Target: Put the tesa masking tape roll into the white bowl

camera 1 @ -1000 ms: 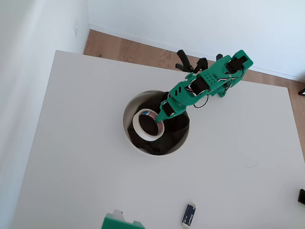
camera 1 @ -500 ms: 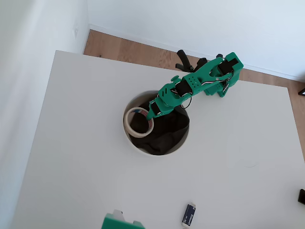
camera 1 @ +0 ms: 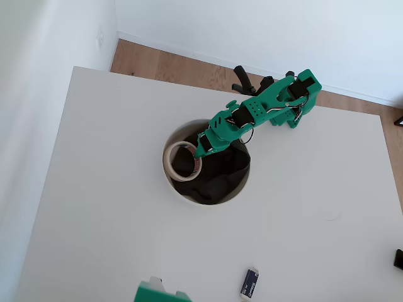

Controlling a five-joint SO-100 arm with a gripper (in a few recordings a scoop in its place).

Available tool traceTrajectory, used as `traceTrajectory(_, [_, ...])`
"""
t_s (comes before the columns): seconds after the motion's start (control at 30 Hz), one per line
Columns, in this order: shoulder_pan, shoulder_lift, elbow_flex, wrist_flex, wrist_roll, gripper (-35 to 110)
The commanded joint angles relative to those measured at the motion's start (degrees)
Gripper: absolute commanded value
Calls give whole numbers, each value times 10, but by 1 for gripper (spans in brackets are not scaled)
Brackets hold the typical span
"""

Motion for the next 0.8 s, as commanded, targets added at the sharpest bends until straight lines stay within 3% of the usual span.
traceTrajectory(0.0, [-3, 66, -47, 15, 0, 10])
traceTrajectory(0.47, [-7, 98, -47, 28, 10, 17])
traceTrajectory(0.77, [-7, 102, -47, 27, 16, 10])
